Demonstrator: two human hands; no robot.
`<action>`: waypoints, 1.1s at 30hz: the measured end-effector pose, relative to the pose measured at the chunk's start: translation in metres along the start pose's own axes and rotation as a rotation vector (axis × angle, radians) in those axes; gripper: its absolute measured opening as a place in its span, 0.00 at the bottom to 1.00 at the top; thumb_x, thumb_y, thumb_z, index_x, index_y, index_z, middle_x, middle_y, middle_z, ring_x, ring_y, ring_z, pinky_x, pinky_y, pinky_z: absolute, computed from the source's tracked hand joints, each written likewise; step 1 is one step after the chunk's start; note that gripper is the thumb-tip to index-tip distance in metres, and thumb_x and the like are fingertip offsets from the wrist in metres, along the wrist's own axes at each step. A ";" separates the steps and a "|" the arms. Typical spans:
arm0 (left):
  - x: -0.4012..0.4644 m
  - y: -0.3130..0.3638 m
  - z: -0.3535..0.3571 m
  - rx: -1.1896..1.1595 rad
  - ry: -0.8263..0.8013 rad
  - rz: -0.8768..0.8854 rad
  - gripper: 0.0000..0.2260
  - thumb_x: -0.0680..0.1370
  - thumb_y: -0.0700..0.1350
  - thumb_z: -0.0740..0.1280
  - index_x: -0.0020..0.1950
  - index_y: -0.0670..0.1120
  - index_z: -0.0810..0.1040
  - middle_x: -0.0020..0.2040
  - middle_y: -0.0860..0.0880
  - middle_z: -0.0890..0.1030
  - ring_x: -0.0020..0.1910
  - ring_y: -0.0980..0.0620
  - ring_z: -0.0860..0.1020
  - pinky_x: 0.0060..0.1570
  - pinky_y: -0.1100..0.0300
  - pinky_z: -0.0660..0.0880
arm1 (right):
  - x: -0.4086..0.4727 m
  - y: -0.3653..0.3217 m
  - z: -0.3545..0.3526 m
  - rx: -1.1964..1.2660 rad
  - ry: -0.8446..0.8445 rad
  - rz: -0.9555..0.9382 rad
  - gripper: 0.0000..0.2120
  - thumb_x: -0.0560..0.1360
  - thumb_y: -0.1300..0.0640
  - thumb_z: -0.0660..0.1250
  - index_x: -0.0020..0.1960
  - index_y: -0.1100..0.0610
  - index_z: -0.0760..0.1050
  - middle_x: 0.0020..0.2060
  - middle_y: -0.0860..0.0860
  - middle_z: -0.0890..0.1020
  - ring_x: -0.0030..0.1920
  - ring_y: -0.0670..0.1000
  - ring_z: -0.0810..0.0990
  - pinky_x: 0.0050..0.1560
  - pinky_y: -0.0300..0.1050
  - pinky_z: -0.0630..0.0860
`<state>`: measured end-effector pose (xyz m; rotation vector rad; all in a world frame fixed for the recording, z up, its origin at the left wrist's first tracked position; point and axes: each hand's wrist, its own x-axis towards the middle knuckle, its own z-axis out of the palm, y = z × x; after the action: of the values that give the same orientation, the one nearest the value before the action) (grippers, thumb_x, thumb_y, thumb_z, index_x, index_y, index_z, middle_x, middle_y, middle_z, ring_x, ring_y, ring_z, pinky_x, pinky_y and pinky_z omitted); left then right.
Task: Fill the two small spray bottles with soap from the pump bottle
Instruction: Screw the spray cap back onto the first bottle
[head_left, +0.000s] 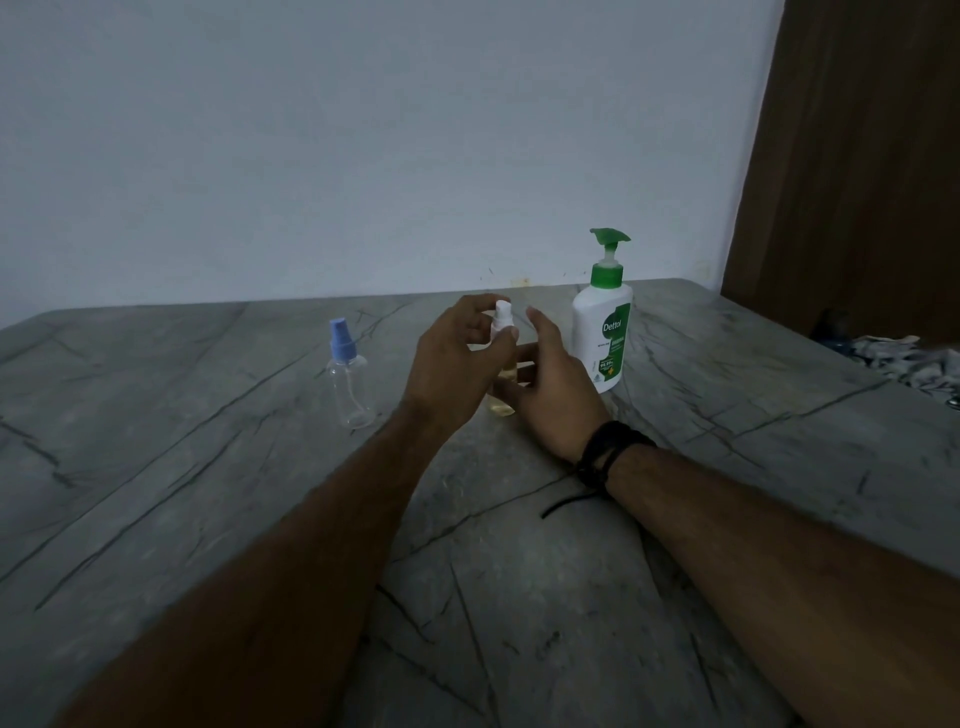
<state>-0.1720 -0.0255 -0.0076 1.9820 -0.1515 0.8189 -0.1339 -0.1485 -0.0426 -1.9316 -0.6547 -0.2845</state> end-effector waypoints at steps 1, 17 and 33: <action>0.000 -0.001 0.000 0.002 0.001 -0.004 0.14 0.76 0.47 0.70 0.61 0.51 0.77 0.49 0.54 0.80 0.48 0.58 0.78 0.44 0.67 0.76 | 0.000 0.000 0.000 -0.003 0.000 0.002 0.43 0.76 0.52 0.73 0.81 0.52 0.49 0.61 0.51 0.80 0.55 0.48 0.81 0.53 0.37 0.75; 0.003 -0.010 0.004 0.077 0.002 -0.006 0.14 0.76 0.50 0.69 0.60 0.50 0.78 0.48 0.53 0.80 0.47 0.59 0.77 0.43 0.69 0.73 | 0.001 0.002 0.000 -0.021 -0.005 -0.010 0.42 0.76 0.53 0.72 0.81 0.52 0.50 0.63 0.52 0.80 0.55 0.49 0.81 0.57 0.41 0.76; 0.002 -0.012 0.013 -0.004 0.037 -0.034 0.13 0.78 0.54 0.65 0.60 0.51 0.74 0.53 0.55 0.79 0.51 0.60 0.78 0.51 0.60 0.77 | 0.004 0.009 0.002 -0.040 0.003 -0.016 0.41 0.77 0.55 0.72 0.81 0.52 0.51 0.61 0.50 0.80 0.44 0.34 0.77 0.43 0.25 0.69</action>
<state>-0.1592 -0.0296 -0.0197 1.9591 -0.0971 0.8320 -0.1260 -0.1484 -0.0488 -1.9647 -0.6670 -0.3126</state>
